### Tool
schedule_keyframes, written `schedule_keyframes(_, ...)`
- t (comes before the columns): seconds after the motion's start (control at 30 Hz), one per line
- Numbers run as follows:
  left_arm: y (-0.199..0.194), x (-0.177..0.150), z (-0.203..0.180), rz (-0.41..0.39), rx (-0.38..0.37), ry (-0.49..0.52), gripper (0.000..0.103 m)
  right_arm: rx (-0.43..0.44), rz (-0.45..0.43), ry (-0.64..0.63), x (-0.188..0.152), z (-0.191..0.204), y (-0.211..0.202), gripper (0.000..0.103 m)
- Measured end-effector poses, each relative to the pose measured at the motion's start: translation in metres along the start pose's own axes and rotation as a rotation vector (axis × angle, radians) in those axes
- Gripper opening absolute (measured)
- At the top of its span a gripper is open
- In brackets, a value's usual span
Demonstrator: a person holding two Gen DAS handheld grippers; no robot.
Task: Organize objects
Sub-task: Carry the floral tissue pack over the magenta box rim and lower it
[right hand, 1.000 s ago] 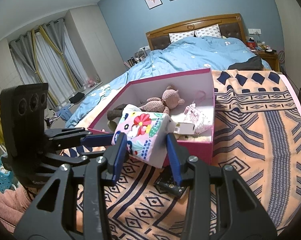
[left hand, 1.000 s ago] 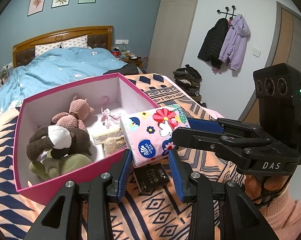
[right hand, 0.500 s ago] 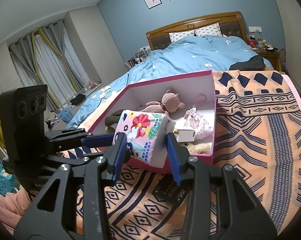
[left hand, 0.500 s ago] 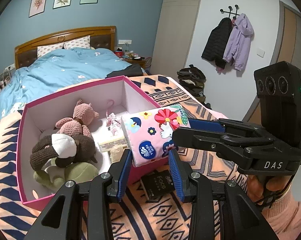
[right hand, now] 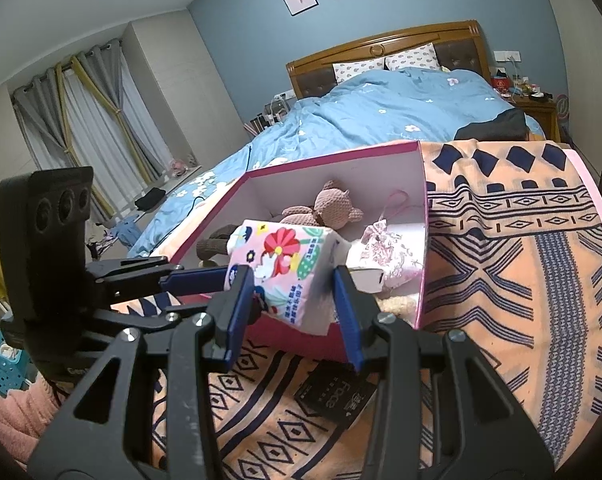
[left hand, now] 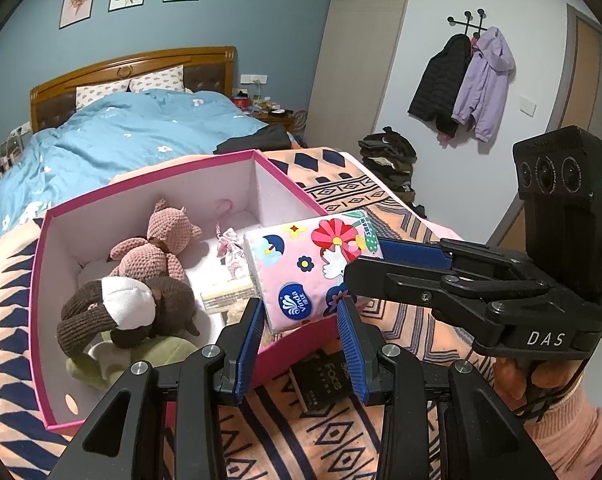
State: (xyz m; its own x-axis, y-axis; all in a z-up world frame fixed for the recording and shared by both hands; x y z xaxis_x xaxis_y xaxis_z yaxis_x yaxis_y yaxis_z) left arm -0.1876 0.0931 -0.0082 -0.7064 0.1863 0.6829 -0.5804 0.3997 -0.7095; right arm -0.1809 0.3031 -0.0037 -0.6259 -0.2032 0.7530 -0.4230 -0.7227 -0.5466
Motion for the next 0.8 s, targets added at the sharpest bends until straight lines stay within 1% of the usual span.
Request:
schedule_keyframes(0.33,0.005,0.006,0.006,0.005,0.012,-0.007,0.038,-0.008,0.002,0.001,0.010,-0.005,0.007,0.044)
schedule_keyframes(0.8,0.017,0.015,0.014,0.030,0.009,-0.026,0.038,-0.016,0.016,0.017,0.017,-0.014,0.018,0.044)
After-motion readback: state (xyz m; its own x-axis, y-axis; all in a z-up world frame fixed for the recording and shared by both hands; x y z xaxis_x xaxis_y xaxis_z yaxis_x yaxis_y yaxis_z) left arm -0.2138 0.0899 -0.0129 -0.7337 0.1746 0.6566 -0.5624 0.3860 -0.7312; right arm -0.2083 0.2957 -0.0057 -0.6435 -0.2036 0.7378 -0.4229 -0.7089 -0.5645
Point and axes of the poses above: each gripper's, at about its wrist camera, not at the fingertips, and y roughly the way its jaws point, z to its left, x to its top, the point moved 9 cm from there along y, roughly the way its jaws point, and after that the axes turned 4 degrees about z, right-handed, at the moved point
